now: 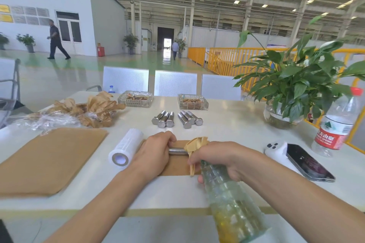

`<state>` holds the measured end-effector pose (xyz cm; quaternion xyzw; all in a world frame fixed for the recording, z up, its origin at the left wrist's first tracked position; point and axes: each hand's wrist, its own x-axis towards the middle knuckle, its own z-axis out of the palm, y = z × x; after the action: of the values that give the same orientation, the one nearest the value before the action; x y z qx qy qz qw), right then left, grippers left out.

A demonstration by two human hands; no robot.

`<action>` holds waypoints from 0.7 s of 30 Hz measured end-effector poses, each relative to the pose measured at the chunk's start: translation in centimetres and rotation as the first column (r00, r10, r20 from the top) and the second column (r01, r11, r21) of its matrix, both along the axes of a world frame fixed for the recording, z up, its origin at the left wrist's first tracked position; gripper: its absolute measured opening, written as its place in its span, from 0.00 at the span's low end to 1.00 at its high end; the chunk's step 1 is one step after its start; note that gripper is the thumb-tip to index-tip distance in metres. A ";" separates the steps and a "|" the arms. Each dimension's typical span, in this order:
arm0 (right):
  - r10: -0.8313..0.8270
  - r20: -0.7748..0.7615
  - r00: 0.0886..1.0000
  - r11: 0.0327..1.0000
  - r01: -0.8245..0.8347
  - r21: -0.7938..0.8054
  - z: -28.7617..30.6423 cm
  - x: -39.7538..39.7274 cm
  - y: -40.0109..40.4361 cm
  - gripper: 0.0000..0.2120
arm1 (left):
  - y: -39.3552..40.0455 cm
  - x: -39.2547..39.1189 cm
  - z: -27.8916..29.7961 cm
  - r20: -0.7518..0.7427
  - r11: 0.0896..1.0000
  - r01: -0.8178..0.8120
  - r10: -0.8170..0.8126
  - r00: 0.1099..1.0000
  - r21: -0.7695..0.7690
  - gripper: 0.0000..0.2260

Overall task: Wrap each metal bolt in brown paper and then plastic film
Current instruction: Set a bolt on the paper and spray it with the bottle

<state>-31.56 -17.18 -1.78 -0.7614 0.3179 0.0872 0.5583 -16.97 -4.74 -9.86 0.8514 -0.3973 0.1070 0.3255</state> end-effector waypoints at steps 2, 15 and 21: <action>0.026 -0.026 0.999 0.999 -0.027 -0.026 0.0 0.4 0.1 0.08 | 0.0 0.0 0.0 -0.003 1.000 0.005 -0.005 1.000 -0.004 0.17; 0.031 -0.006 1.000 0.998 -0.031 -0.047 0.7 -0.9 -0.5 0.03 | -0.1 0.1 0.0 0.018 1.000 0.019 -0.019 1.000 0.001 0.17; 0.036 -0.042 0.998 0.991 -0.041 -0.126 0.6 -1.6 -1.4 0.06 | 0.0 0.2 -0.2 0.019 1.000 0.025 -0.024 1.000 -0.011 0.17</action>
<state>-33.18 -18.56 -1.22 -0.7994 0.3189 0.0927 0.5007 -16.77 -4.77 -10.07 0.8436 -0.4101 0.1133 0.3277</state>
